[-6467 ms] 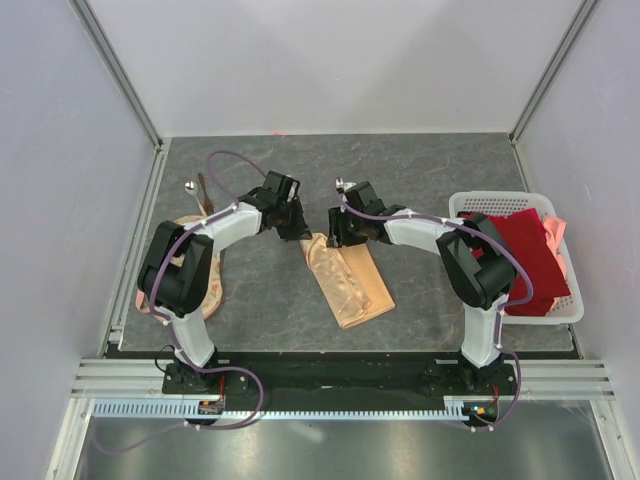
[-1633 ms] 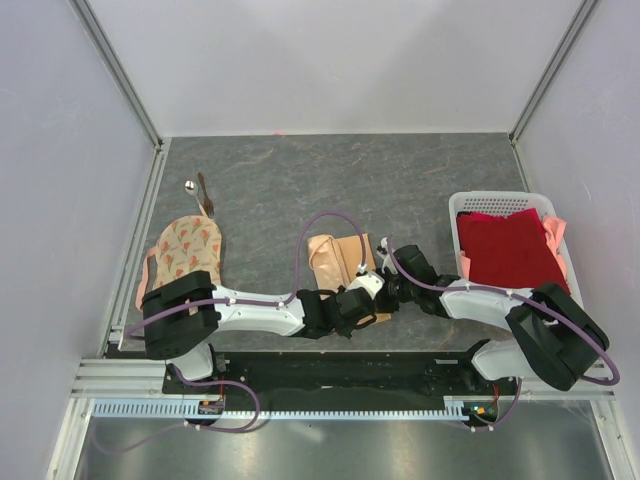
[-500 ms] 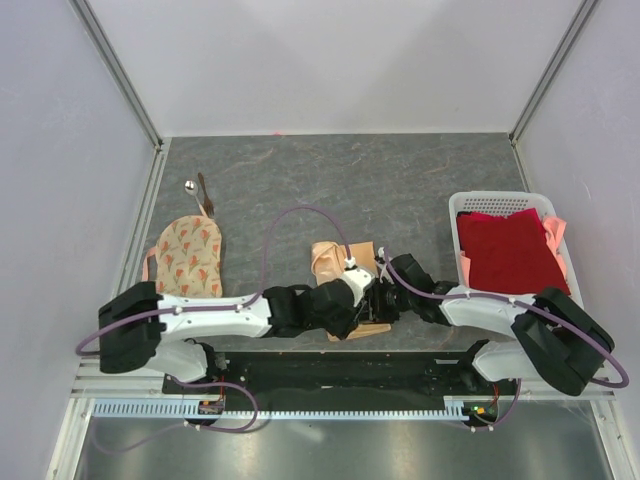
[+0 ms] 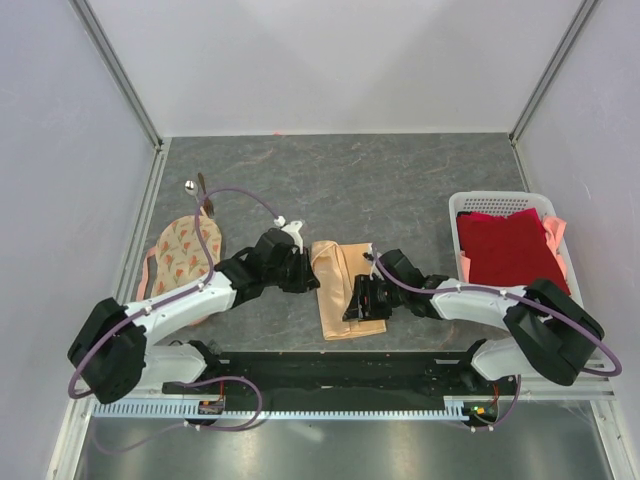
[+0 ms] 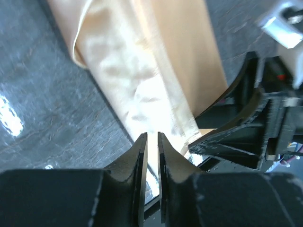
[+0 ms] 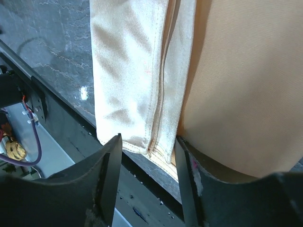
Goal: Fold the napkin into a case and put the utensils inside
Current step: Smooth out the 2/3-rectangle-folded napkin at the center of the board.
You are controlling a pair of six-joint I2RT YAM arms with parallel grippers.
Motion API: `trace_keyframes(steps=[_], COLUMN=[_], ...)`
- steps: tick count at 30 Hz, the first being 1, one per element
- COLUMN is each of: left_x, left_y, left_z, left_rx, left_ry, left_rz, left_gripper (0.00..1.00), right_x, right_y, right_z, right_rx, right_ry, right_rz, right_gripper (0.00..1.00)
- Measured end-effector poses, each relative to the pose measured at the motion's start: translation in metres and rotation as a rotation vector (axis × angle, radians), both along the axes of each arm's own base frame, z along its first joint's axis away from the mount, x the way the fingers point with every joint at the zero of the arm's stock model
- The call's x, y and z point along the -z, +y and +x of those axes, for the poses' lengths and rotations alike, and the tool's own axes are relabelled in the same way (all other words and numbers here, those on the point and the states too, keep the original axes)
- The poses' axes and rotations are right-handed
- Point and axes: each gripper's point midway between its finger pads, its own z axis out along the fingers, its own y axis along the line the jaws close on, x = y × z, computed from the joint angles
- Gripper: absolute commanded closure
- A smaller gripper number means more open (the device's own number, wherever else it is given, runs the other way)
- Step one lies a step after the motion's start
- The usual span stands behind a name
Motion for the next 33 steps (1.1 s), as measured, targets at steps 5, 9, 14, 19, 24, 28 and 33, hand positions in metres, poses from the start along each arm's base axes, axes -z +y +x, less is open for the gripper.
trace_keyframes(steps=[5,9,14,19,24,28,33], left_x=[0.020,0.024,0.008,0.006,0.021,0.029,0.035], left_y=[0.008,0.010,-0.005,-0.013,-0.018,-0.023,-0.028], left_z=[0.005,0.028,0.085,0.127,0.139,0.140,0.143], left_rx=[-0.052,-0.105,-0.155,-0.190,-0.189,-0.180,-0.171], left_ry=[0.103,0.141,0.120,0.102,0.141,0.169,0.192], left_rz=[-0.004,-0.013,-0.059,-0.077,-0.070,-0.073,-0.077], left_gripper=[0.83,0.85,0.87,0.89,0.90,0.90,0.91], right_x=[0.003,0.008,0.013,0.005,-0.005,-0.013,-0.020], right_y=[0.000,-0.003,-0.005,-0.004,-0.011,-0.016,-0.018], right_z=[0.001,0.004,0.006,0.008,0.018,0.035,0.058], right_rx=[0.002,0.009,0.019,0.018,0.034,0.067,0.092], right_ry=[-0.007,-0.019,-0.023,-0.043,-0.083,-0.116,-0.148], right_rz=[-0.012,-0.035,-0.056,-0.049,-0.091,-0.112,-0.126], right_gripper=[0.59,0.85,0.72,0.44,0.36,0.36,0.38])
